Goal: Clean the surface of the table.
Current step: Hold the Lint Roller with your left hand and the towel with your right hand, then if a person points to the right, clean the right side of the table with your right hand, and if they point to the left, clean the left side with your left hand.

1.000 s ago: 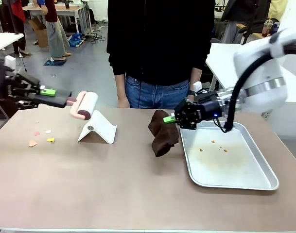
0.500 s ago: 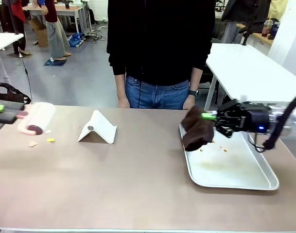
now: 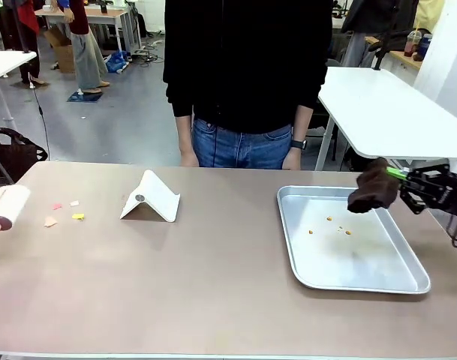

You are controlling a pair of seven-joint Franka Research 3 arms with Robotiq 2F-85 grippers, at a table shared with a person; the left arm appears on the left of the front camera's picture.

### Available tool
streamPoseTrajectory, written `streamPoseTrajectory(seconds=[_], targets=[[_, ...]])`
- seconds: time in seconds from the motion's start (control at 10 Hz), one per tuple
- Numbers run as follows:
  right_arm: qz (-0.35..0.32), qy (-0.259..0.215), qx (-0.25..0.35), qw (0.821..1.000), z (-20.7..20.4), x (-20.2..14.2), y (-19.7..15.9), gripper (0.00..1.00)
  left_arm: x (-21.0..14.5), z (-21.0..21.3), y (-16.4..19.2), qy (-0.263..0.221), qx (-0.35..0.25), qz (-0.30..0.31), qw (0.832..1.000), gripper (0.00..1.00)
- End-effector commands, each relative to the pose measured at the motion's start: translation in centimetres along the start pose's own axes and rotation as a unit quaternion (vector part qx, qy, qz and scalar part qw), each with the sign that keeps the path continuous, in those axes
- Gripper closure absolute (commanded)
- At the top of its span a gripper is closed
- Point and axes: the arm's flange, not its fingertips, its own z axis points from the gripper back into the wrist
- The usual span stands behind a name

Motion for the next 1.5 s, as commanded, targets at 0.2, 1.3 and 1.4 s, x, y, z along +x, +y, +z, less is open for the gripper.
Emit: streamPoseTrajectory(seconds=[0.2, 1.3, 1.4], targets=[[0.003, -0.015, 0.002, 1.0, 1.2, 0.3, -0.8, 1.0, 0.0, 0.9, 1.6, -0.013, -0.013, 0.015, 1.0, 1.0], [0.003, -0.015, 0.002, 1.0, 1.2, 0.3, -0.8, 1.0, 0.0, 0.9, 1.6, -0.013, -0.013, 0.015, 1.0, 1.0], [0.003, -0.015, 0.002, 1.0, 1.2, 0.3, -0.8, 1.0, 0.0, 0.9, 1.6, -0.013, -0.013, 0.015, 1.0, 1.0]])
